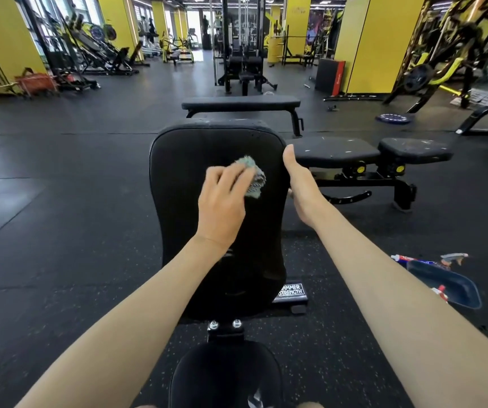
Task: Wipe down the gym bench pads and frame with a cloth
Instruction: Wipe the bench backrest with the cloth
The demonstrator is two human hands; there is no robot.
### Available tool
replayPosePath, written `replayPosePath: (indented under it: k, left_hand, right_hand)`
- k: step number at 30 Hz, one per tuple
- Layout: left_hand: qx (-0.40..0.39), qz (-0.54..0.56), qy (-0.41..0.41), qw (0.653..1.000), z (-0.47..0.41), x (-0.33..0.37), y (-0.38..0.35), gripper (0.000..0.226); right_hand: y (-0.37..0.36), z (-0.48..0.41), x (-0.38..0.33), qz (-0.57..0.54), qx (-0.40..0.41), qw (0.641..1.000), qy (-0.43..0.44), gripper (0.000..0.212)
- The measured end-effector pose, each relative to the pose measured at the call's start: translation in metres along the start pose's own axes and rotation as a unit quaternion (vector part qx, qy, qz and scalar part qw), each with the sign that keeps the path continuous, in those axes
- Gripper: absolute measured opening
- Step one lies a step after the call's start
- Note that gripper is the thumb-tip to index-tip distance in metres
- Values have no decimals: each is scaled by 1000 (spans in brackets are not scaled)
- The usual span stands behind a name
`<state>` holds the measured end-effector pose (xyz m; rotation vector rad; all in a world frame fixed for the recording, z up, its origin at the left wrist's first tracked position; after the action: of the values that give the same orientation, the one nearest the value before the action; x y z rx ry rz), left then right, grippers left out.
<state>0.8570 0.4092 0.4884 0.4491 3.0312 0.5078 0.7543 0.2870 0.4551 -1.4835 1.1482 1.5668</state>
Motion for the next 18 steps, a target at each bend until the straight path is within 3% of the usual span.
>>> replayPosePath:
  k: [3, 8, 12, 14, 16, 18]
  left_hand:
    - [-8, 4, -47, 999, 0, 4, 8, 27]
    - [111, 18, 87, 990, -20, -25, 35, 31]
    - [14, -10, 15, 1000, -3, -1, 9, 25]
    - [-45, -3, -39, 998, 8, 12, 1, 26]
    - [-44, 14, -47, 998, 4, 11, 6, 27]
    - [0, 26, 2, 1000, -13, -1, 17, 29]
  right_hand:
    - [1, -1, 1, -7, 7, 1000, -6, 72]
    - [-2, -1, 5, -34, 53, 998, -7, 74]
    - [-6, 1, 4, -38, 59, 998, 2, 90]
    - [-5, 1, 4, -43, 62, 997, -7, 86]
    - [-6, 1, 5, -50, 58, 997, -14, 82]
    - [-7, 2, 4, -59, 59, 996, -16, 80]
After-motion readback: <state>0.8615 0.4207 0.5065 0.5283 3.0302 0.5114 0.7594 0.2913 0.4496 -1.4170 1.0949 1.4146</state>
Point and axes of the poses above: each hand's wrist, its own z-axis away from the middle knuckle, its own y-axis out of the back of the hand, x = y × z, the point moved 7 cm from there along -z, towards the middle knuckle, and after that the axes turned 5 degrees about z, right-handed, at the moved point
